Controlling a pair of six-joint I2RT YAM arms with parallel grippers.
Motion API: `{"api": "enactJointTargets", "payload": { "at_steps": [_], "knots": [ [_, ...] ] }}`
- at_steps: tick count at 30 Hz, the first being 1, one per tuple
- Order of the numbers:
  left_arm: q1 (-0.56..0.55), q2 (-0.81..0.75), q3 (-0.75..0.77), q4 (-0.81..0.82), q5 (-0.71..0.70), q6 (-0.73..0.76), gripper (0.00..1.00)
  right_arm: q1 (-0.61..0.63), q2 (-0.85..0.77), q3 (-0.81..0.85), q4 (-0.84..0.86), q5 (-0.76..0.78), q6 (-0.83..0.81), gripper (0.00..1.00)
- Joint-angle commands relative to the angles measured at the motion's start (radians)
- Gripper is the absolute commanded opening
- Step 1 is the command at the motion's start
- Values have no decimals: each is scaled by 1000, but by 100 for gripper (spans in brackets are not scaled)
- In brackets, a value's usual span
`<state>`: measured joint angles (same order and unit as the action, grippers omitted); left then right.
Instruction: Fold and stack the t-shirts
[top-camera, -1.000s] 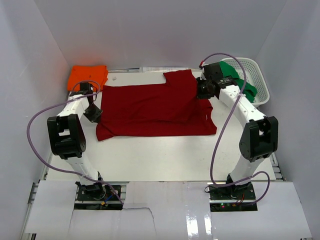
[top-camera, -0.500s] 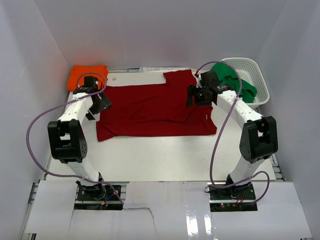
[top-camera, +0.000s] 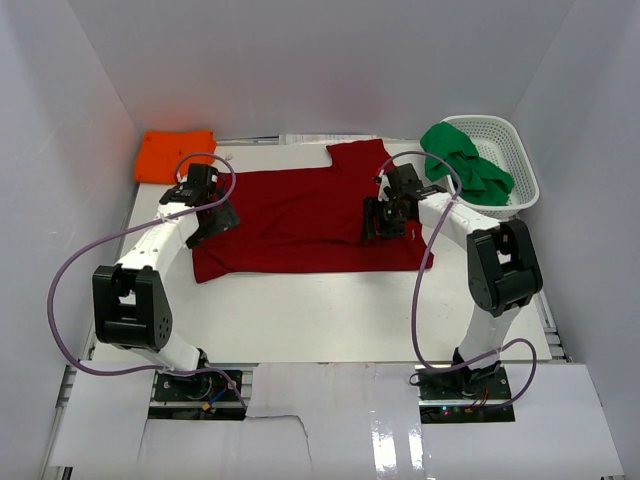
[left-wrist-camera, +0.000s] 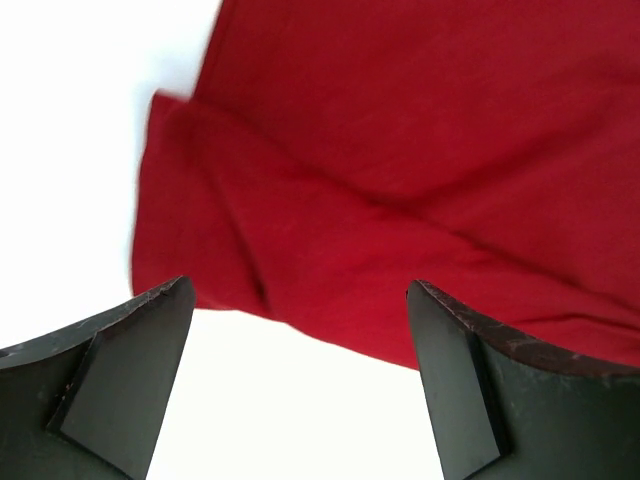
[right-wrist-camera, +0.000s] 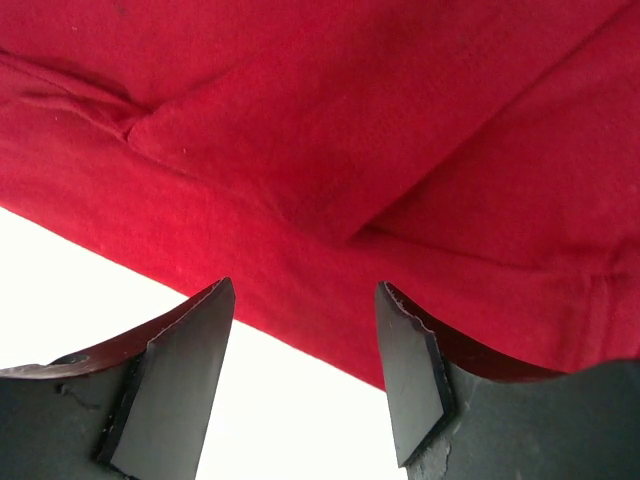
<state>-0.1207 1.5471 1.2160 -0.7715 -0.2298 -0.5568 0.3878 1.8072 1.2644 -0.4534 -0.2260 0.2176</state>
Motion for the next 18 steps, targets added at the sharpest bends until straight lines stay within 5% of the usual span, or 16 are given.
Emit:
{"api": "enactJointTargets", "payload": {
  "at_steps": [1, 9, 12, 13, 18],
  "knots": [
    [3, -51, -24, -12, -46, 9, 98, 6, 32, 15, 62, -33, 14, 65],
    [119, -61, -130, -35, 6, 9, 98, 25, 109, 36, 101, -55, 35, 59],
    [187, -79, -168, -35, -20, 20, 98, 29, 129, 44, 120, -64, 42, 40],
    [194, -85, -176, -35, -26, 21, 98, 31, 129, 46, 130, -68, 45, 25],
    [204, -107, -199, -35, -55, 15, 98, 55, 133, 144, 104, -93, 57, 18]
  ]
}}
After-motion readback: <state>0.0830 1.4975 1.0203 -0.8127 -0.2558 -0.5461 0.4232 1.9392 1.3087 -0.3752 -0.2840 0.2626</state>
